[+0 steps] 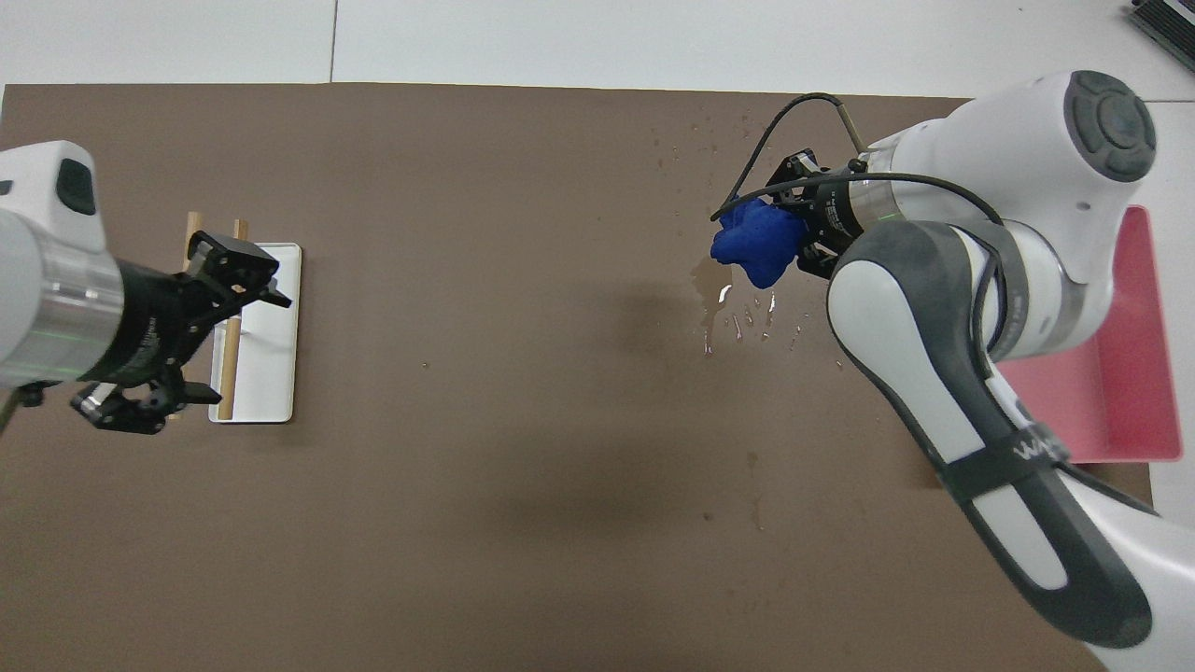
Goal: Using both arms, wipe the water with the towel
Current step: 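Move the towel to the puddle while the left gripper withdraws, then wipe the water puddle with the towel using the right gripper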
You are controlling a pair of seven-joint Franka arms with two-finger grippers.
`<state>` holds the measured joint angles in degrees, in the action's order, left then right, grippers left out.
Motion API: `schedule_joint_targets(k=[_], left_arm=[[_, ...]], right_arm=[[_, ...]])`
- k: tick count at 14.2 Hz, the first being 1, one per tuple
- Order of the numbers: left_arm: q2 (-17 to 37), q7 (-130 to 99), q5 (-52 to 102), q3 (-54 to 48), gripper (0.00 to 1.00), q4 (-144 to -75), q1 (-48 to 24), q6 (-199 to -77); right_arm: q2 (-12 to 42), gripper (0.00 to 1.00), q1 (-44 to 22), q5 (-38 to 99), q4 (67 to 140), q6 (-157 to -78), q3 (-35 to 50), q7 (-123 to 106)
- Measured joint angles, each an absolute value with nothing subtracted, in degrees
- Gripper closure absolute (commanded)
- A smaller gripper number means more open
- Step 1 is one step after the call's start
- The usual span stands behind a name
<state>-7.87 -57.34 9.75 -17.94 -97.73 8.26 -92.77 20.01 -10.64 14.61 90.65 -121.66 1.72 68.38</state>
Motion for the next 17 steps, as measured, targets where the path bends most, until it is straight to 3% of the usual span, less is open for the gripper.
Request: schedule_joint_targets(k=[6,9,12,17], left_arm=[[-8.5,-17.9,5.2,-11.7,0.0,-98.9,15.9,-90.6],[-9.2,-6.8,3.5,-11.7,0.0,-100.4,19.0,-91.6],[-8.2,-4.4,0.7,-12.7,0.0,-100.8,17.8,-94.6],[-1.3,-4.4,0.2,-10.9,0.0,-94.4,12.5,-95.2]], right_arm=[[39.2,1.0,-8.9,13.1,74.3,-131.3,1.7,62.6],[45.9,1.0,-9.2,10.4,69.7,-135.8,1.7,58.8],[48.4,1.0,-9.6,6.7,69.0,-138.4,1.9,58.1],[48.6,1.0,-11.6,5.6,72.2,-141.6,1.9,58.1]])
